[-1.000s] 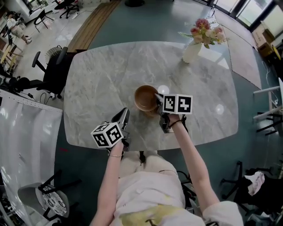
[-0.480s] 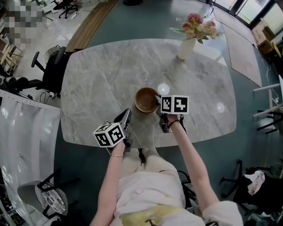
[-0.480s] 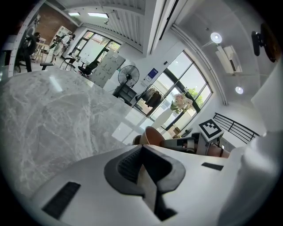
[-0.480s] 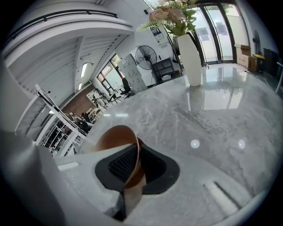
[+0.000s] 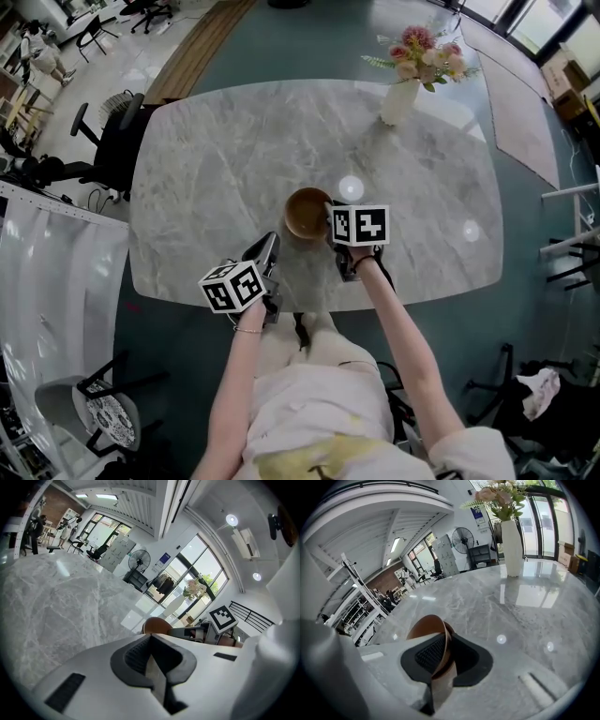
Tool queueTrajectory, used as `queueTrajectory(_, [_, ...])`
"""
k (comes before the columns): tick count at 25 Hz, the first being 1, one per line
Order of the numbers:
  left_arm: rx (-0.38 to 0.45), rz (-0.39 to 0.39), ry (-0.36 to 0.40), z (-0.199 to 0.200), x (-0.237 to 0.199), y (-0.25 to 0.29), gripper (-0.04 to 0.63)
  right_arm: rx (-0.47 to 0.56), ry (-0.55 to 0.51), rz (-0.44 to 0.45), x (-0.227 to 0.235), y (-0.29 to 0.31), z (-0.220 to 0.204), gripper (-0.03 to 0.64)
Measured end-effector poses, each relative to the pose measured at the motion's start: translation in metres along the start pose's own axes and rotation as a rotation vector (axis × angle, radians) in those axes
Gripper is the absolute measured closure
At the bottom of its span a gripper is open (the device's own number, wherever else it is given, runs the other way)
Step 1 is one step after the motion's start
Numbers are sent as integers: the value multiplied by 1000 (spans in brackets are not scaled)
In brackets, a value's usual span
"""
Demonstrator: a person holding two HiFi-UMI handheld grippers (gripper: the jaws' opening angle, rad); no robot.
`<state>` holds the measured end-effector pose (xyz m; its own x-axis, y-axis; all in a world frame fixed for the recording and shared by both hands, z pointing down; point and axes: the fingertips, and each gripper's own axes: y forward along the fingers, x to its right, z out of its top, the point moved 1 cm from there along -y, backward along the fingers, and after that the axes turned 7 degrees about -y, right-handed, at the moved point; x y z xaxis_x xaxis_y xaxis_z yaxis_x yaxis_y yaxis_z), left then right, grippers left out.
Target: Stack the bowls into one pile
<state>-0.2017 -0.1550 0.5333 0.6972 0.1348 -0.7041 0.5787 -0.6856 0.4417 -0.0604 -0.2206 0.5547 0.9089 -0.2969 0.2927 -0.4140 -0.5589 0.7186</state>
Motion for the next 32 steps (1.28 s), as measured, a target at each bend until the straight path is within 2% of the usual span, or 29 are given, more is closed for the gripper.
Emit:
queueTrajectory(3, [2,2,-1,-2,0,-1,595,11,-26,6,-3,-1,1,584])
queueTrajectory(11, [8,1,1,-3,5,3,595,47,-118,26,-7,-3,4,526])
queueTrajectory(16, [28,-1,23,-1,12,3,595,88,-92,83,-6,-13,7,515])
queueTrajectory(20, [67,-16,86,8,22,-2,595,134,-75,168,-10,-26,9,517])
queueTrajectory(25, [127,-43,181,21,42,-10,595,188,-132,236,-16,-50,13,537])
queueTrajectory(32, [198,-88,317,49,74,-27,595,375,-182,282,-26,-93,42,600])
